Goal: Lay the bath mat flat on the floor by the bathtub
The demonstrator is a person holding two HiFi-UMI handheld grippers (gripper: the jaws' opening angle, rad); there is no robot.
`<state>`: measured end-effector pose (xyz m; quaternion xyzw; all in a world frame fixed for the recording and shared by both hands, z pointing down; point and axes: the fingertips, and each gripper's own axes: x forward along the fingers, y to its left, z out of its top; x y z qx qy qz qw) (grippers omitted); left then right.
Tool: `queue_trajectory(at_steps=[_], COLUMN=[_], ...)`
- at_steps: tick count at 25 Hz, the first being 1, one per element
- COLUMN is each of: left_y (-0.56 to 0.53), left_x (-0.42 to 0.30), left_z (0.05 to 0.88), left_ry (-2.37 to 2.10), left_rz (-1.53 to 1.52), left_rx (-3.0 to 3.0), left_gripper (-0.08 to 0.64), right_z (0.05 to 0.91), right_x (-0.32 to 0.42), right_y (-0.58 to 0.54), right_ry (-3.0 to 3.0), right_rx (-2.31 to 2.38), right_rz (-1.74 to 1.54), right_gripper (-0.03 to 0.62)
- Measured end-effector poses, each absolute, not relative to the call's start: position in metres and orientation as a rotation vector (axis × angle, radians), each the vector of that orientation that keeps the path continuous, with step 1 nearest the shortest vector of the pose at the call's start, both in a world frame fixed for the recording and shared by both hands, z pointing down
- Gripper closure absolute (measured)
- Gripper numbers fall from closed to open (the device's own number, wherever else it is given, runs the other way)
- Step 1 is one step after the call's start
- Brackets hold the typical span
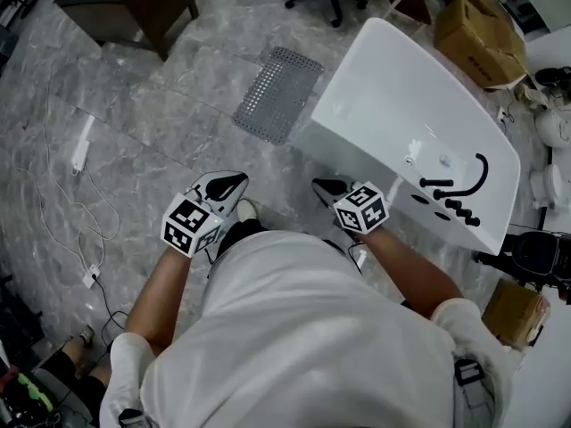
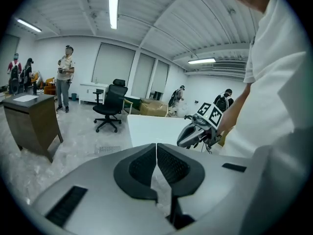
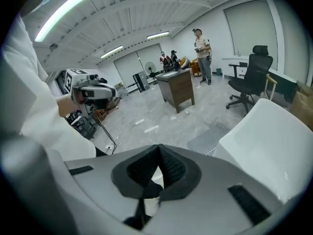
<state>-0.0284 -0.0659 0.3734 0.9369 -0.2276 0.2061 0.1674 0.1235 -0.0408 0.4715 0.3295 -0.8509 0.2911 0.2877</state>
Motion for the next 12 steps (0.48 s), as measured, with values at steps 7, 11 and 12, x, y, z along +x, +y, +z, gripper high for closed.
queue_trajectory(at_steps=[7, 11, 12], left_y=[-0.011, 0.039, 0.050], left_x=[0.067, 0.116, 0.124], left_z=[0.344, 0.338, 0.338], left_ry=[-0.630, -0.591, -0.584], left_rz=[0.512, 0.479, 0.480], left_rx=[2.702, 2.710, 2.707], left_gripper=[0.540, 0.540, 0.540], right_z=[0.404, 0.398, 0.397], right_x=[0.208, 0.242, 0.247], right_y=[0.023, 0.066, 0.075], right_ry=[-2.393, -2.422, -2.431], right_rx=[0.988, 1.004, 0.998], right_rz=[0.731, 0.743, 0.740], right_gripper=[0.583, 0.583, 0.583])
